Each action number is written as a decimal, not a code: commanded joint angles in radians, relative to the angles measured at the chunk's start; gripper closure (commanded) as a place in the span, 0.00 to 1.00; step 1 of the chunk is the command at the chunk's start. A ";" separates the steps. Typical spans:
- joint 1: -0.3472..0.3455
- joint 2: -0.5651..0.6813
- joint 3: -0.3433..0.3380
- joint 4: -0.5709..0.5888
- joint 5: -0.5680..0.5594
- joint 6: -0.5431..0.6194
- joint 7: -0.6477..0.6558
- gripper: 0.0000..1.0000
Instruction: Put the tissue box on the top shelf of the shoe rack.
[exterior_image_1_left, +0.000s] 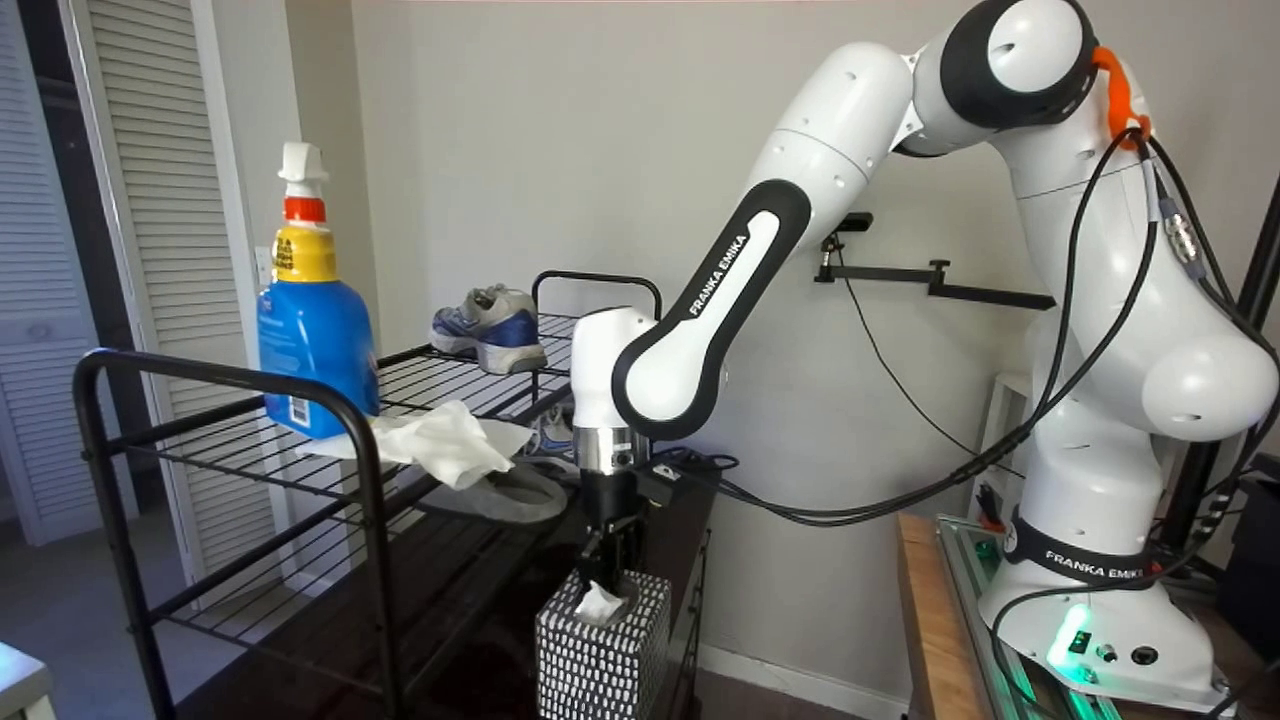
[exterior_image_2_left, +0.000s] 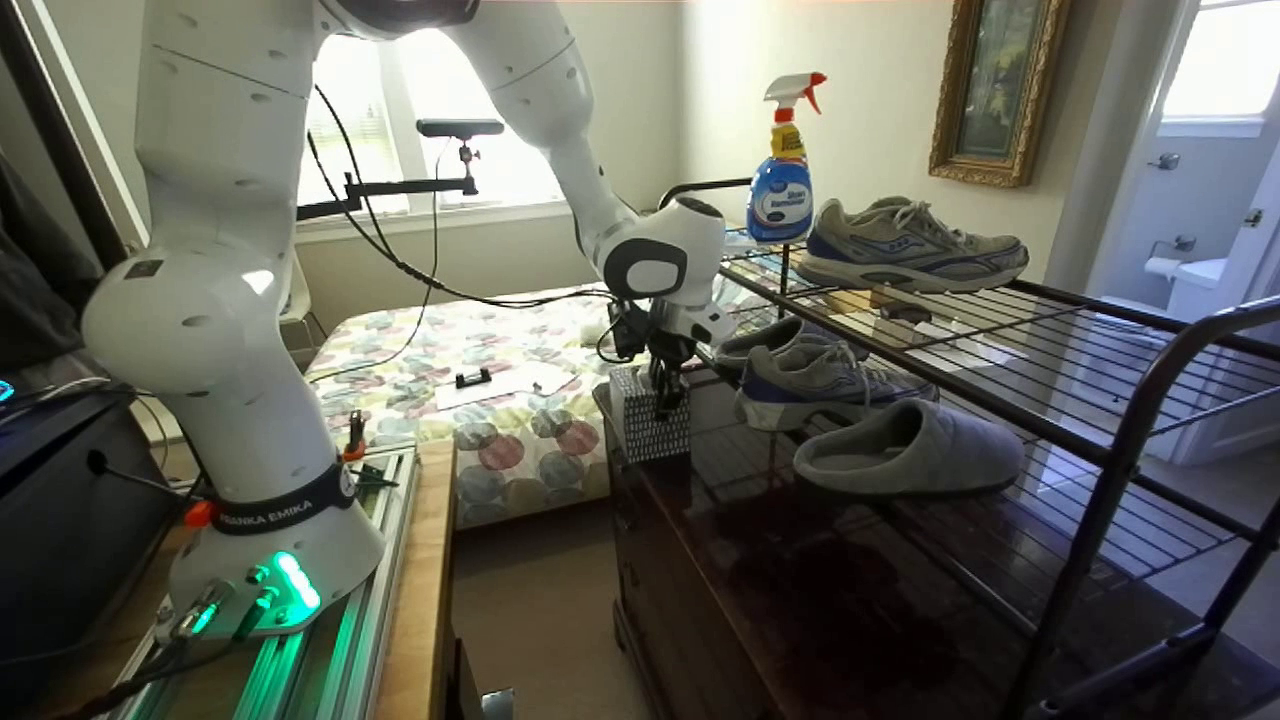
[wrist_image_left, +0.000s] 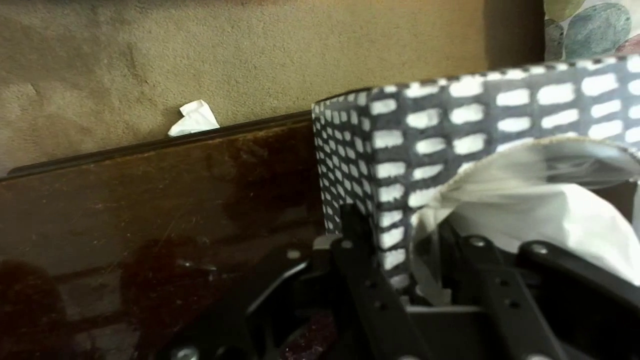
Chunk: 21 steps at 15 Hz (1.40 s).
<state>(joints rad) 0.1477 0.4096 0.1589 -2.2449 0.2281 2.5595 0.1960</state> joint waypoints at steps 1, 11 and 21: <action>-0.026 0.013 0.022 0.027 0.039 -0.067 -0.053 0.98; -0.069 -0.175 0.070 -0.127 0.140 -0.288 -0.245 0.98; -0.017 -0.651 0.038 -0.259 0.121 -0.645 -0.019 0.98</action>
<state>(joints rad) 0.1132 -0.0476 0.2212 -2.4635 0.3400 2.0305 0.0910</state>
